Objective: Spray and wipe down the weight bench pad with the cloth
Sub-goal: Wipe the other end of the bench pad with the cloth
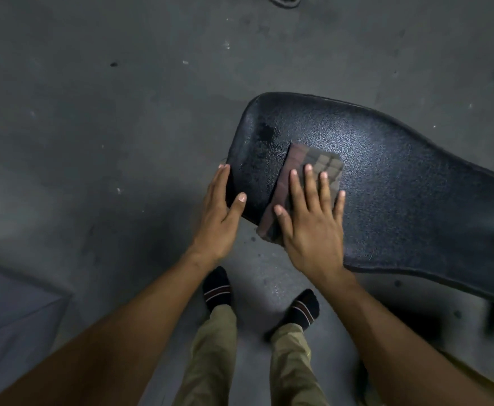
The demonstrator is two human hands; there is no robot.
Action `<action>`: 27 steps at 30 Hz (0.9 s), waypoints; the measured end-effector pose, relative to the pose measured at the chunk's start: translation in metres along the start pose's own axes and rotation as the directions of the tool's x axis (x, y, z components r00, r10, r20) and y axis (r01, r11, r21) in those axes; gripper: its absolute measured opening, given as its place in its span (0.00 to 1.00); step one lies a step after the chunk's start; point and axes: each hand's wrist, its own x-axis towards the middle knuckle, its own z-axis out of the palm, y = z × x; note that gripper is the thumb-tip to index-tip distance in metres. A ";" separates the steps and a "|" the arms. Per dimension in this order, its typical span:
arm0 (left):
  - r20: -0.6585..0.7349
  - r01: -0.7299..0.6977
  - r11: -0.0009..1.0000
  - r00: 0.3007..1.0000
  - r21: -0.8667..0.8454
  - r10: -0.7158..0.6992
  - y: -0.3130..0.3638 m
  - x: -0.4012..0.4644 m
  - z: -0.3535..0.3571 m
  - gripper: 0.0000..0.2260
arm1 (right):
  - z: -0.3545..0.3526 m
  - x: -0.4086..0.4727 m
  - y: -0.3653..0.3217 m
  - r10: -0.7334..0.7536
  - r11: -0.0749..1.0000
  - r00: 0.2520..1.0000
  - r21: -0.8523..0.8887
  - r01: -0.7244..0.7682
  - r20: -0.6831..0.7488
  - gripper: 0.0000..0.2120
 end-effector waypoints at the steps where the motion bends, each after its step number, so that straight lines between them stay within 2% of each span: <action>1: -0.006 0.019 0.998 1.000 -0.058 -0.020 0.000 0.001 0.000 0.30 | 0.002 0.010 -0.013 0.010 1.000 1.000 0.018 -0.010 -0.013 0.32; 3: 0.007 0.063 0.983 0.998 -0.173 -0.062 0.004 0.002 -0.005 0.32 | 0.004 0.025 -0.038 -0.028 0.999 0.999 0.025 0.028 -0.025 0.33; 6: 0.021 0.114 0.955 0.993 -0.273 -0.112 0.011 0.005 -0.014 0.25 | 0.006 0.035 -0.059 -0.146 0.989 0.989 -0.030 0.145 -0.027 0.33; 12: 0.017 0.156 0.908 0.987 -0.388 -0.163 0.013 0.009 -0.020 0.19 | 0.006 0.013 -0.039 -0.332 0.932 0.943 -0.144 0.333 0.032 0.32; 20: 0.026 0.191 0.879 0.980 -0.437 -0.200 0.006 0.007 -0.020 0.14 | 0.011 0.052 -0.078 -0.237 0.965 0.971 -0.119 0.232 -0.027 0.30; 23: 0.044 0.212 0.866 0.975 -0.453 -0.216 0.006 0.006 -0.029 0.19 | 0.005 0.086 -0.089 -0.195 0.977 0.980 -0.098 0.191 -0.042 0.29; 27: 0.129 0.220 0.904 0.974 -0.366 -0.185 0.004 0.003 -0.037 0.24 | -0.009 0.108 -0.074 -0.089 0.996 0.995 -0.031 0.088 -0.037 0.30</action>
